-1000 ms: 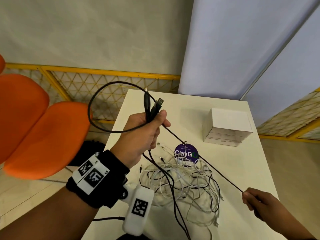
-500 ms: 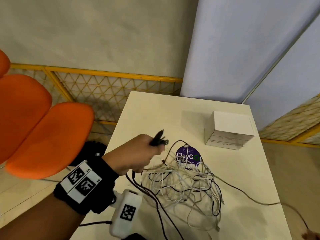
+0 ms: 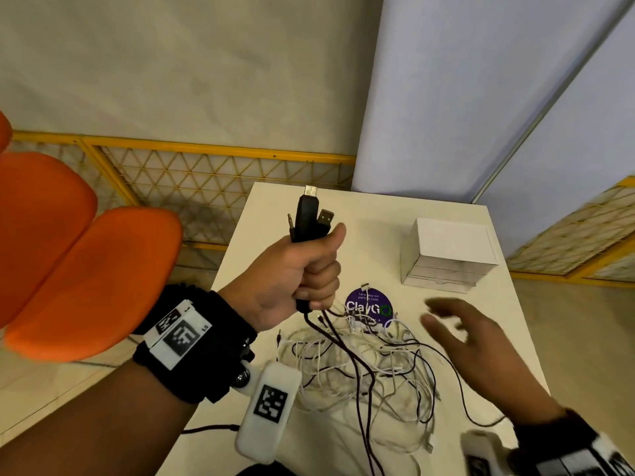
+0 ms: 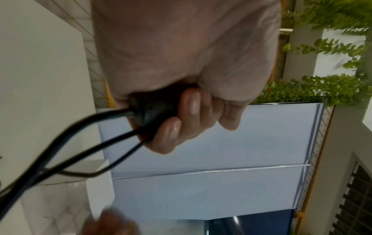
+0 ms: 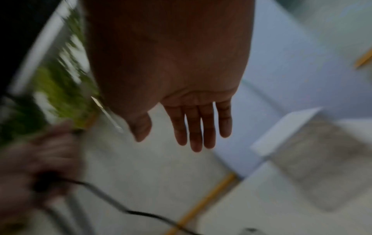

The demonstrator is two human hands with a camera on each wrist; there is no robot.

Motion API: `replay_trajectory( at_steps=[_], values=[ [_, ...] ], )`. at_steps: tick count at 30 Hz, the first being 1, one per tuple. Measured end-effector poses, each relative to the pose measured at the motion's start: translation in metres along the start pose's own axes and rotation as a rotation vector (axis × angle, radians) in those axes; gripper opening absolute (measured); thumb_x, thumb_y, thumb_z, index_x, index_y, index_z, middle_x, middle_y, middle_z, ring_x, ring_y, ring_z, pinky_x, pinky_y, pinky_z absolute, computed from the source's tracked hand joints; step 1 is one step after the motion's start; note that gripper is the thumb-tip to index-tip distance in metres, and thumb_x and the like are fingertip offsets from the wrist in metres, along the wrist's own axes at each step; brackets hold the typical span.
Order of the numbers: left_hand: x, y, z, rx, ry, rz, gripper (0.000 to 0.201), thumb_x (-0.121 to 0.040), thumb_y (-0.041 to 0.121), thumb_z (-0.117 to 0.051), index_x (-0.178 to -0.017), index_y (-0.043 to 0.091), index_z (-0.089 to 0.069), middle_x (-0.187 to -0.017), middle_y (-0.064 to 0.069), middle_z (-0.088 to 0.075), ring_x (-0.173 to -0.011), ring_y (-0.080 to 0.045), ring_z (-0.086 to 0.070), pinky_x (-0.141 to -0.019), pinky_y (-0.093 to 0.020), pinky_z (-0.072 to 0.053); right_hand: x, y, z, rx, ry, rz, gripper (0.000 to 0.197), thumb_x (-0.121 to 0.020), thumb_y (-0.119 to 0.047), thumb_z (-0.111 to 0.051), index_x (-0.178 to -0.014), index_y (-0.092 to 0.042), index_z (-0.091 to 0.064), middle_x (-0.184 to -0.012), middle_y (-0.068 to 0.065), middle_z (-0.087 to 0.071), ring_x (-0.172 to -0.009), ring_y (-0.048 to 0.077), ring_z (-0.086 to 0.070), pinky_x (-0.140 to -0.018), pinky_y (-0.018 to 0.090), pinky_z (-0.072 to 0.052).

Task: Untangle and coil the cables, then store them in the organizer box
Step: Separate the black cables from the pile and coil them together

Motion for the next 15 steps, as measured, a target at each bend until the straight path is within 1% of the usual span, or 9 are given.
replay_trajectory(
  at_steps=[2,4,5,7,8,9,11,13,15],
  values=[
    [-0.003,0.006,-0.009,0.044,-0.031,-0.069,0.056,-0.095,0.042,-0.050,-0.051,0.019,-0.023,-0.048,-0.002,-0.015,-0.042,-0.016,-0.019,-0.051,-0.029,-0.029,-0.003,-0.059,-0.006,-0.134,-0.201,0.123,0.054,-0.077,-0.070,-0.054,-0.125,-0.044,-0.056,-0.119,-0.030,-0.059,-0.108,-0.018,-0.050,-0.085,0.008,-0.037],
    [-0.004,0.012,-0.017,0.033,-0.008,-0.163,0.058,-0.097,0.045,-0.046,-0.050,0.016,-0.028,-0.049,-0.006,-0.022,-0.047,-0.020,-0.030,-0.061,-0.034,-0.039,-0.003,-0.101,-0.020,-0.204,-0.398,0.233,0.055,-0.079,-0.069,-0.062,-0.127,-0.043,-0.055,-0.122,-0.028,-0.061,-0.112,-0.013,-0.053,-0.093,0.014,-0.040],
    [-0.004,0.016,-0.020,-0.010,0.015,-0.210,0.060,-0.097,0.049,-0.044,-0.049,0.014,-0.032,-0.051,-0.008,-0.027,-0.053,-0.022,-0.037,-0.069,-0.037,-0.042,-0.002,-0.114,-0.028,-0.209,-0.447,0.276,0.048,-0.080,-0.064,-0.066,-0.120,-0.037,-0.060,-0.116,-0.023,-0.065,-0.108,-0.009,-0.057,-0.092,0.015,-0.042],
    [-0.002,0.024,-0.025,-0.114,0.048,-0.273,0.066,-0.094,0.058,-0.039,-0.050,0.009,-0.043,-0.052,-0.009,-0.037,-0.063,-0.024,-0.048,-0.083,-0.045,-0.044,-0.002,-0.130,-0.038,-0.239,-0.478,0.325,0.035,-0.086,-0.049,-0.070,-0.084,-0.015,-0.063,-0.076,-0.006,-0.064,-0.071,0.006,-0.059,-0.069,0.018,-0.043],
    [0.000,0.029,-0.025,-0.128,0.055,-0.281,0.066,-0.093,0.059,-0.037,-0.052,0.008,-0.047,-0.050,-0.007,-0.039,-0.062,-0.024,-0.050,-0.085,-0.049,-0.046,-0.002,-0.131,-0.042,-0.265,-0.488,0.323,0.047,-0.088,-0.045,-0.069,-0.069,-0.006,-0.050,-0.060,0.003,-0.048,-0.056,0.012,-0.045,-0.058,0.023,-0.036],
    [0.002,0.033,-0.024,-0.104,0.043,-0.275,0.065,-0.094,0.058,-0.037,-0.056,0.007,-0.047,-0.046,-0.005,-0.036,-0.056,-0.024,-0.048,-0.081,-0.050,-0.049,-0.002,-0.129,-0.044,-0.284,-0.496,0.308,0.055,-0.089,-0.043,-0.069,-0.062,-0.007,-0.037,-0.056,0.004,-0.032,-0.052,0.014,-0.031,-0.053,0.026,-0.028],
    [0.009,0.042,-0.021,-0.001,-0.059,-0.229,0.053,-0.100,0.049,-0.037,-0.065,0.009,-0.042,-0.044,0.000,-0.023,-0.042,-0.018,-0.032,-0.058,-0.038,-0.050,0.000,-0.113,-0.043,-0.256,-0.477,0.260,0.059,-0.089,-0.046,-0.068,-0.058,-0.015,-0.028,-0.056,-0.002,-0.021,-0.052,0.013,-0.021,-0.052,0.028,-0.020],
    [0.016,0.046,-0.016,0.080,-0.156,-0.149,0.041,-0.101,0.042,-0.039,-0.072,0.014,-0.040,-0.047,0.004,-0.015,-0.039,-0.013,-0.016,-0.044,-0.026,-0.031,0.003,-0.080,-0.039,-0.208,-0.514,0.182,0.060,-0.088,-0.049,-0.068,-0.056,-0.018,-0.027,-0.053,-0.004,-0.022,-0.051,0.014,-0.020,-0.052,0.031,-0.019],
    [0.022,0.046,-0.012,0.106,-0.174,-0.083,0.040,-0.098,0.044,-0.043,-0.068,0.018,-0.037,-0.048,0.005,-0.012,-0.041,-0.012,-0.010,-0.042,-0.025,-0.018,0.012,-0.047,-0.031,-0.181,-0.547,0.058,0.060,-0.087,-0.045,-0.071,-0.053,-0.018,-0.029,-0.052,-0.002,-0.022,-0.050,0.015,-0.020,-0.052,0.031,-0.019]
  ],
)
Point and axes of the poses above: each hand's wrist, its own x-axis away from the middle knuckle, its own z-axis out of the back of the hand, y = z × x, the point moved 2 cm from there along -x, towards the middle knuckle
